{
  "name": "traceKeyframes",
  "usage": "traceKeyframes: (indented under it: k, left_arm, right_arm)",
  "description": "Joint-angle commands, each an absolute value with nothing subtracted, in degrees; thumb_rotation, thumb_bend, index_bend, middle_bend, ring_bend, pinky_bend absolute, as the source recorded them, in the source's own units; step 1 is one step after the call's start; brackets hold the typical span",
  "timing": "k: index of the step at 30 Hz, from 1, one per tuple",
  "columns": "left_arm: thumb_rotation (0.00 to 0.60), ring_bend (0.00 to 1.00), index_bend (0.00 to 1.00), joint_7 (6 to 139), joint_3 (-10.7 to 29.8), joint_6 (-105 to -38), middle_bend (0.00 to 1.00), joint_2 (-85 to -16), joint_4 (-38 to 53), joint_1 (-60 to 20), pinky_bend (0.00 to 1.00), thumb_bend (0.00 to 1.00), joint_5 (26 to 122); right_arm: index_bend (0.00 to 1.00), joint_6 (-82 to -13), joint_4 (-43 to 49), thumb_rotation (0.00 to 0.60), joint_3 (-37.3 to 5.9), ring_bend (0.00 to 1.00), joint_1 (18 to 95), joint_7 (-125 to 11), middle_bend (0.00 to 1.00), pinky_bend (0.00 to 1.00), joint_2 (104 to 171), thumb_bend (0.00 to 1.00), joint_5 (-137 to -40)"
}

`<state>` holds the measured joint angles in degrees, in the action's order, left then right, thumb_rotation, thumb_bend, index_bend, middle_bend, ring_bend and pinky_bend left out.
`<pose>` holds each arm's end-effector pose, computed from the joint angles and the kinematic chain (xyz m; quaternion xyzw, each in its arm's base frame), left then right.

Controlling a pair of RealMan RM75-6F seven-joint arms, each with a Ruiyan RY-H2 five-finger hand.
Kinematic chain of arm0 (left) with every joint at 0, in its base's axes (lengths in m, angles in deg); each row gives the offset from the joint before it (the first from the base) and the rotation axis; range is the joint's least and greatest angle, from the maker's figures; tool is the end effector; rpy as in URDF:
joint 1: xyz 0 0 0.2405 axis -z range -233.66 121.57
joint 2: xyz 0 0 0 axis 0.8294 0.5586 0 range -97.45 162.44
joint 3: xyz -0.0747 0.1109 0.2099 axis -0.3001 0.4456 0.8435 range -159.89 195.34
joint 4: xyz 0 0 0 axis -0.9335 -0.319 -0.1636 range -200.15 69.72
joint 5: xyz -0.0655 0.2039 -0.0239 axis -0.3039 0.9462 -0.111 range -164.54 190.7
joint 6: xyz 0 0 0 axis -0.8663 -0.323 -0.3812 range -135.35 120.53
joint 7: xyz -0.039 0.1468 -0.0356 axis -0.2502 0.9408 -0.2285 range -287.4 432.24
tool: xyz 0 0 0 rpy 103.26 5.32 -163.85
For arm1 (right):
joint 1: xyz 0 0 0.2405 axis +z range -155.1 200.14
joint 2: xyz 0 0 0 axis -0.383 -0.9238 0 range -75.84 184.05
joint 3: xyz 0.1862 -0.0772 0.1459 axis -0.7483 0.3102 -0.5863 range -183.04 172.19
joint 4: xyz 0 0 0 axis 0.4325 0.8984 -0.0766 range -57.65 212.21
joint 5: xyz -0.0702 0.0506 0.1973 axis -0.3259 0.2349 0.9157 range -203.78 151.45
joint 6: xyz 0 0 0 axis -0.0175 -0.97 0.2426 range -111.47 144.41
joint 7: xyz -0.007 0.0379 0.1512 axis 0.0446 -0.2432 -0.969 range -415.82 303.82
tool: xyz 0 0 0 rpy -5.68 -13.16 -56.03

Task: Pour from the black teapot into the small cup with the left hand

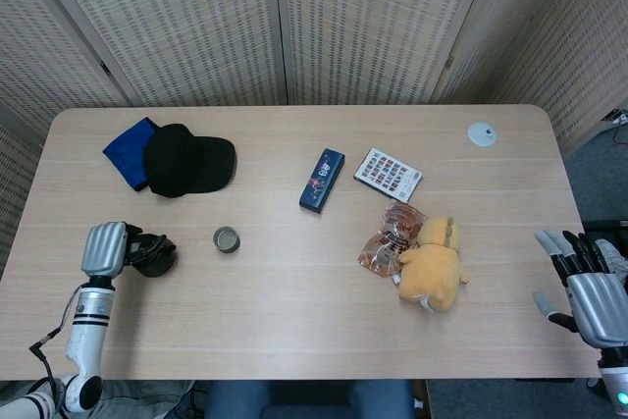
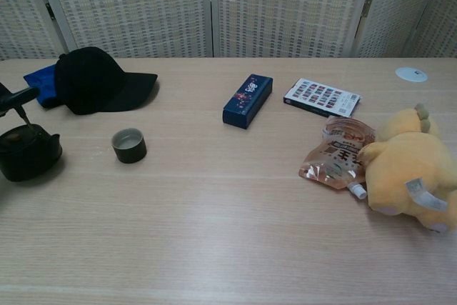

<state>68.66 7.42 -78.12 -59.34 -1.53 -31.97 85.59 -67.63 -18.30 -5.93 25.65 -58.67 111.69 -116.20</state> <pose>-0.2933 0.3254 0.0365 -0.5712 -0.4283 -0.4247 0.5567 -0.3047 -0.1741 0.1684 0.6212 -0.3955 0.3709 0.5658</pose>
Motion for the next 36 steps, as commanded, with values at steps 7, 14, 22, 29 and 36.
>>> traceKeyframes:
  k: [7, 14, 22, 29, 36]
  left_arm:
    - [0.083, 0.90, 0.98, 70.2, 8.1, -77.1, 1.00, -59.7, -1.8, -32.3, 0.55, 0.14, 85.6]
    - [0.084, 0.88, 0.97, 71.5, 8.5, -76.4, 1.00, -60.0, -2.1, -32.5, 0.55, 0.14, 85.5]
    - [0.089, 0.69, 0.80, 72.2, 9.1, -76.6, 0.83, -59.8, -1.8, -33.2, 0.54, 0.14, 86.1]
    - [0.090, 0.46, 0.60, 72.3, 9.5, -78.7, 0.57, -59.0, -0.3, -34.0, 0.41, 0.14, 87.7]
    - [0.104, 0.22, 0.47, 73.0, 9.5, -79.2, 0.31, -57.9, 1.9, -34.6, 0.20, 0.14, 88.0]
  right_arm:
    - [0.03, -67.7, -18.0, 0.600, -5.9, 0.00, 25.5, -59.0, 0.09, 0.01, 111.8, 0.29, -116.1]
    - [0.03, -67.9, -17.8, 0.600, -5.8, 0.00, 25.4, -59.1, 0.09, 0.01, 111.8, 0.29, -116.0]
    - [0.03, -68.0, -17.6, 0.600, -5.7, 0.00, 25.2, -59.3, 0.09, 0.01, 111.9, 0.29, -116.0]
    - [0.03, -68.1, -17.6, 0.600, -5.7, 0.00, 25.2, -59.4, 0.09, 0.01, 112.0, 0.29, -116.1]
    - [0.03, -67.0, -17.5, 0.600, -5.5, 0.00, 25.7, -59.2, 0.09, 0.01, 112.1, 0.29, -116.3]
